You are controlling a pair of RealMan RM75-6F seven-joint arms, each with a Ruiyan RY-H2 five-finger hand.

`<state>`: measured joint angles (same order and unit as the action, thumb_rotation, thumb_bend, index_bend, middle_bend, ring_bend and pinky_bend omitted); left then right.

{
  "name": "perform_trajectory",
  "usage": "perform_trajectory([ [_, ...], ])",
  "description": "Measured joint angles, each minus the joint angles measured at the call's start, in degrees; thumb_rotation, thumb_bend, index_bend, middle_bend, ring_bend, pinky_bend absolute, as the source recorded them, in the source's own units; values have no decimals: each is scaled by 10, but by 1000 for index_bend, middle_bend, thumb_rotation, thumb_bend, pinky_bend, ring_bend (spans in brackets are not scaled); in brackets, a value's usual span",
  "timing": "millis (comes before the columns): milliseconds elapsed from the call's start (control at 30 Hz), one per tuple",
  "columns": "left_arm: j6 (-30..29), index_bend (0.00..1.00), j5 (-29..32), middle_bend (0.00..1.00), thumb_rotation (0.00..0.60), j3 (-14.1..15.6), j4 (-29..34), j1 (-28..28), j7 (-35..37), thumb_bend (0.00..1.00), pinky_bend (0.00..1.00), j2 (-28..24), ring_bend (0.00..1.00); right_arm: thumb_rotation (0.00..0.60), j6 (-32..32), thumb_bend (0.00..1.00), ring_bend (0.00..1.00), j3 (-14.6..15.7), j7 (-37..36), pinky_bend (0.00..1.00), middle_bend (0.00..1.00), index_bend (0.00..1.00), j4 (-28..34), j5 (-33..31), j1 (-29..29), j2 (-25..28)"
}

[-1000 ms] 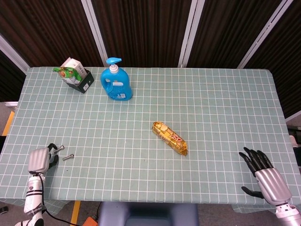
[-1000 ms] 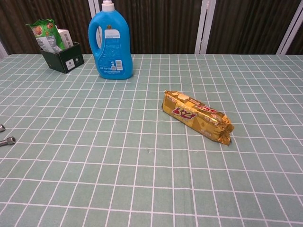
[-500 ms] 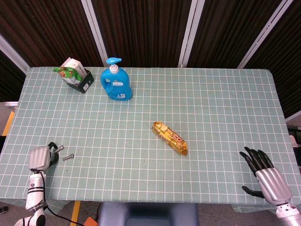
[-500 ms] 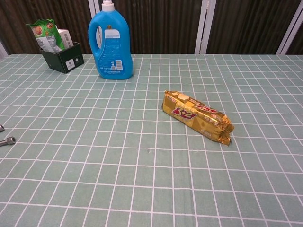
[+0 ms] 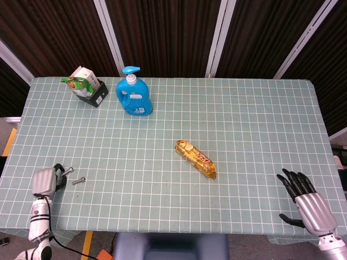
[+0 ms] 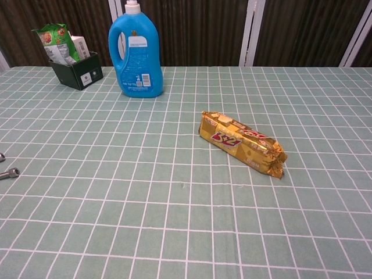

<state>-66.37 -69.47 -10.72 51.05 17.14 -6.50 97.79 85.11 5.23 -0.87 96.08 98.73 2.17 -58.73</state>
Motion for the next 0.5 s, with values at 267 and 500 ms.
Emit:
perform_trajectory([
  [267,7,499,3,1000,600,1,1,3,-3,412,1000,-3,1000,600,1,149,0,0,1,0,0,0,0,1,0,-1],
  [500,5,531,5,1000,600,0,5,4,-4,416,1000,-6,1000,600,1,149,0,1,2,0,0,0,1,2,-1,0],
])
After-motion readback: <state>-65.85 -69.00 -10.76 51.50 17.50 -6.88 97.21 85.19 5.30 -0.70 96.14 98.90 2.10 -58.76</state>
